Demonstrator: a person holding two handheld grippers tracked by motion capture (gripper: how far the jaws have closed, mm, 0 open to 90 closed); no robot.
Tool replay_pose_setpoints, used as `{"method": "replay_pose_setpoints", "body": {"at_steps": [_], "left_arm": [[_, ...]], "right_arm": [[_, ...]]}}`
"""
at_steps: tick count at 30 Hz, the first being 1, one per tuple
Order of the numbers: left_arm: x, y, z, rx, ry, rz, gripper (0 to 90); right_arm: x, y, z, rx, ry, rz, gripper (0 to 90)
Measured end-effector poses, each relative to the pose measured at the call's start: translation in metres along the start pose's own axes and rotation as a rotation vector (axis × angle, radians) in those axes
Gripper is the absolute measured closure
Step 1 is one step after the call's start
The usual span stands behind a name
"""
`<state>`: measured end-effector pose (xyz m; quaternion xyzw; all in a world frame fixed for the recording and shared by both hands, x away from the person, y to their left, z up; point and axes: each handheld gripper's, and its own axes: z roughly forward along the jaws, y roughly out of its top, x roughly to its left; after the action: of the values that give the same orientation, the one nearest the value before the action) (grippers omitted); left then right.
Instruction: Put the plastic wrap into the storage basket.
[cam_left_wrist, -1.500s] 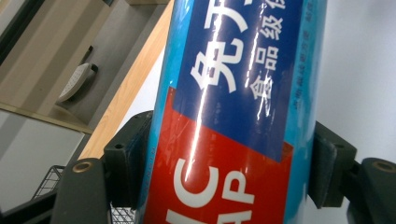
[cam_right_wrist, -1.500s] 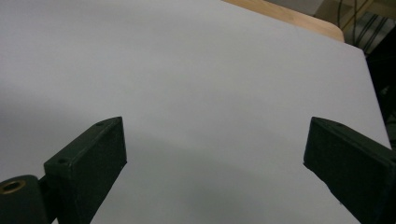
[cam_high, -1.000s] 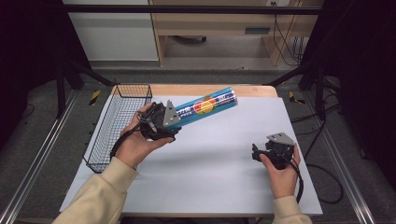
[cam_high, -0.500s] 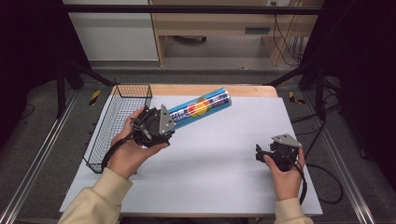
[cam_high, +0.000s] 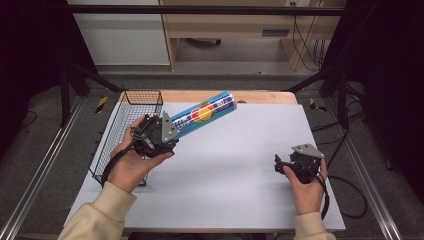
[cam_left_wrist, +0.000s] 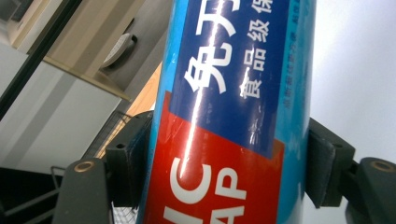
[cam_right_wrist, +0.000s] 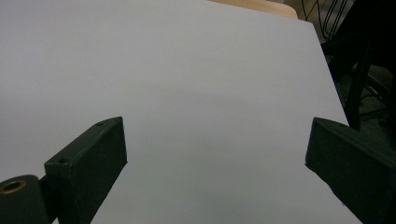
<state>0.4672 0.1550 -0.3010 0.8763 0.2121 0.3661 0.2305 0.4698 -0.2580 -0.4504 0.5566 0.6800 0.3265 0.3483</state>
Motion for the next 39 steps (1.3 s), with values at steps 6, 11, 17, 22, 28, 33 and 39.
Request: {"method": "replay_pose_setpoints", "body": {"at_steps": [6, 11, 17, 22, 28, 33, 39], "left_arm": [[0.002, -0.008, -0.007, 0.012, 0.017, -0.025, 28.9], [0.003, -0.015, -0.014, 0.041, 0.041, -0.049, 29.0], [0.003, -0.029, -0.020, 0.081, 0.058, -0.086, 29.2], [0.005, -0.038, -0.022, 0.102, 0.066, -0.106, 29.4], [0.008, -0.050, -0.021, 0.136, 0.068, -0.153, 29.6], [0.013, -0.061, -0.021, 0.153, 0.080, -0.188, 29.7], [0.015, -0.071, -0.025, 0.174, 0.088, -0.215, 29.9]], "right_arm": [[0.001, 0.000, 0.000, 0.001, 0.004, -0.003, 5.7], [0.000, -0.002, 0.000, 0.010, 0.012, -0.004, 5.7], [0.000, -0.002, -0.002, 0.005, 0.011, -0.005, 5.7], [0.001, -0.002, -0.001, 0.004, 0.021, -0.010, 5.7], [0.001, -0.003, 0.000, 0.013, 0.028, -0.012, 5.7], [0.002, -0.003, 0.000, 0.015, 0.030, -0.011, 5.7], [0.002, -0.003, 0.000, 0.016, 0.027, -0.008, 5.7]]}}
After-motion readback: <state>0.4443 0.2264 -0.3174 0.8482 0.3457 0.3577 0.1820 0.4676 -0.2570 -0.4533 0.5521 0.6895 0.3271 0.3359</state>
